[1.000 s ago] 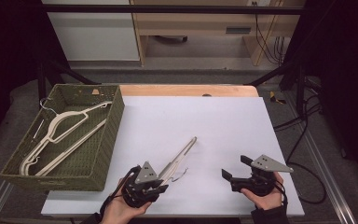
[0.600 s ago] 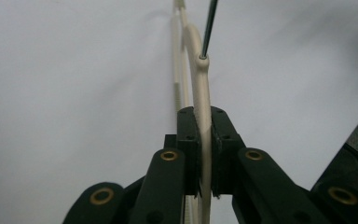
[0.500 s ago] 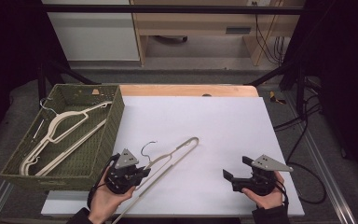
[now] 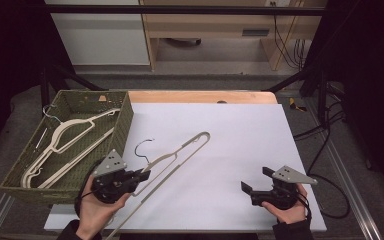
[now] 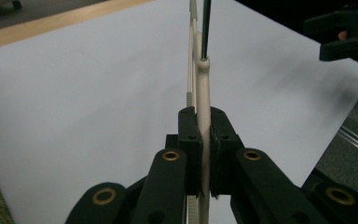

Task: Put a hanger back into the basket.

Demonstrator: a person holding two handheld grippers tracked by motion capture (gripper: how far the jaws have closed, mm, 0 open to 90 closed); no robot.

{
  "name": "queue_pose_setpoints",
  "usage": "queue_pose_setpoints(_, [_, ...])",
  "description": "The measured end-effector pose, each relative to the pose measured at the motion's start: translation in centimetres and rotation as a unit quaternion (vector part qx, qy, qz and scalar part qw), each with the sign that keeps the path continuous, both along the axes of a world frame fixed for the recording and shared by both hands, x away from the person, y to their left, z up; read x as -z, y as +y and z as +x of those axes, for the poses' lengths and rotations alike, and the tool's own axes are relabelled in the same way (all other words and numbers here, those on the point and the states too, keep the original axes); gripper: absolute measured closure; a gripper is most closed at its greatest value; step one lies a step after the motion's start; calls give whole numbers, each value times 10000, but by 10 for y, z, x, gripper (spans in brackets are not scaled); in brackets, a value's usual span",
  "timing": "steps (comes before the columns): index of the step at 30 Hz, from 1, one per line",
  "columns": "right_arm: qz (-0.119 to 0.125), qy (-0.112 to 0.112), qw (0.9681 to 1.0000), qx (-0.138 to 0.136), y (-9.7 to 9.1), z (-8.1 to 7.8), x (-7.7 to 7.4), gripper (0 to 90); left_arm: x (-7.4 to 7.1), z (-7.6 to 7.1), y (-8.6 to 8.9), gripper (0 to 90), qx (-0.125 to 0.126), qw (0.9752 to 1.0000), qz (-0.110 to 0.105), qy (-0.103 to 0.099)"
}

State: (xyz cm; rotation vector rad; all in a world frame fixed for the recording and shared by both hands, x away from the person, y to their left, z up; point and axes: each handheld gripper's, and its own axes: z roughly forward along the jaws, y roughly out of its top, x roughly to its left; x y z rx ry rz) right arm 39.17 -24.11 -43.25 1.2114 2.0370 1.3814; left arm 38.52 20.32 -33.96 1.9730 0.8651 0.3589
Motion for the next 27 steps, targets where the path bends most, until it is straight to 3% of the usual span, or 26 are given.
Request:
queue_pose_setpoints(4, [34, -24, 10000, 56, -2, -1, -2, 48, -13, 0, 8, 856, 42, 9999, -92, -98])
queue_pose_setpoints(10, [36, -48, 9999, 87, -6, -2, -4, 43, -43, 0, 20, 856, 156, 9989, -33, -443])
queue_pose_setpoints(15, [31, -48, 10000, 80, -6, -2, -4, 40, -59, 4, 29, 856, 148, 9984, -72, -549])
queue_pose_setpoints(20, [27, -48, 10000, 81, -6, -2, -4, 40, -77, 16, 42, 856, 125, 9975, 19, -696])
queue_pose_setpoints(27, [15, -53, 9999, 85, -5, -2, -4, 38, -91, 37, 62, 856, 168, 9975, -26, -690])
